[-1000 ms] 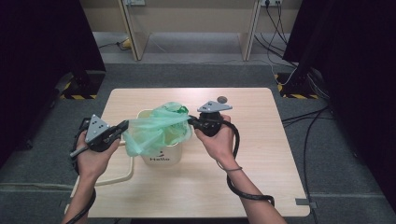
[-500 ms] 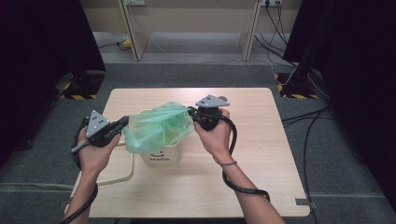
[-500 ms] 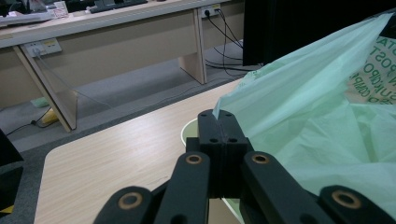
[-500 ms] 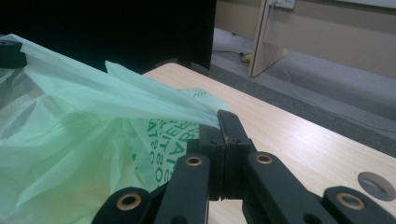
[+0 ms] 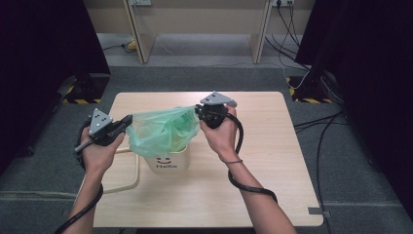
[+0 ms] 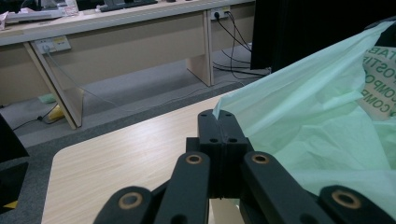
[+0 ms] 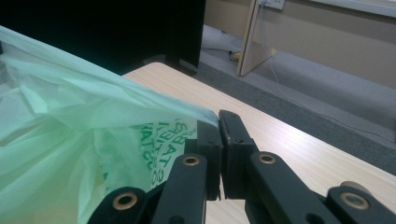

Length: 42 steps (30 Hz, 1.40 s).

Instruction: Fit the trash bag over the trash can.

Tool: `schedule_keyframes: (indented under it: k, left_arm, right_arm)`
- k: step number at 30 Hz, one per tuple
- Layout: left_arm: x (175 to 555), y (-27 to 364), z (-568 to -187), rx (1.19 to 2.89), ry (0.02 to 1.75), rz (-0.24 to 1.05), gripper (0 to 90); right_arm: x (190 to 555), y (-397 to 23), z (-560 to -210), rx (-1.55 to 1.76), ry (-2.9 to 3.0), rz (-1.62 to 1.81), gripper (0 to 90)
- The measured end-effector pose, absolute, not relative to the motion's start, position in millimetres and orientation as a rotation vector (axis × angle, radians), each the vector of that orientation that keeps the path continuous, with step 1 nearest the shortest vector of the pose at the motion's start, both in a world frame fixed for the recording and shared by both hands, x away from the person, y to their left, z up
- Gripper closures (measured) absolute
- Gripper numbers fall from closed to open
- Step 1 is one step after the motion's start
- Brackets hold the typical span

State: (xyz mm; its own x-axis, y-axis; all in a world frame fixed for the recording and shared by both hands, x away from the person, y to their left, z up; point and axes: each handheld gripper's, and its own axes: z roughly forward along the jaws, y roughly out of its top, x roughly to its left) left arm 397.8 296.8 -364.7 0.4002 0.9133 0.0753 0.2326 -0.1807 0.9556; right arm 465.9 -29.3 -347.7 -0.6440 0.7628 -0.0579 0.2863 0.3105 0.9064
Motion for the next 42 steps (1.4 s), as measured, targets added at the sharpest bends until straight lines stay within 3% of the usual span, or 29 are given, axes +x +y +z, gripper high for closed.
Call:
schedule_keyframes:
  k: [30,42]
  left_arm:
    - [456.0,311.9,-383.4,1.689,1.157,0.778,89.7]
    - [473.2,316.2,-401.8,1.719,1.215,0.732,89.7]
  right_arm:
    - [521.1,-12.6,-364.4,0.919,2.183,1.138,89.8]
    - [539.3,-9.6,-389.2,0.988,2.261,1.093,89.8]
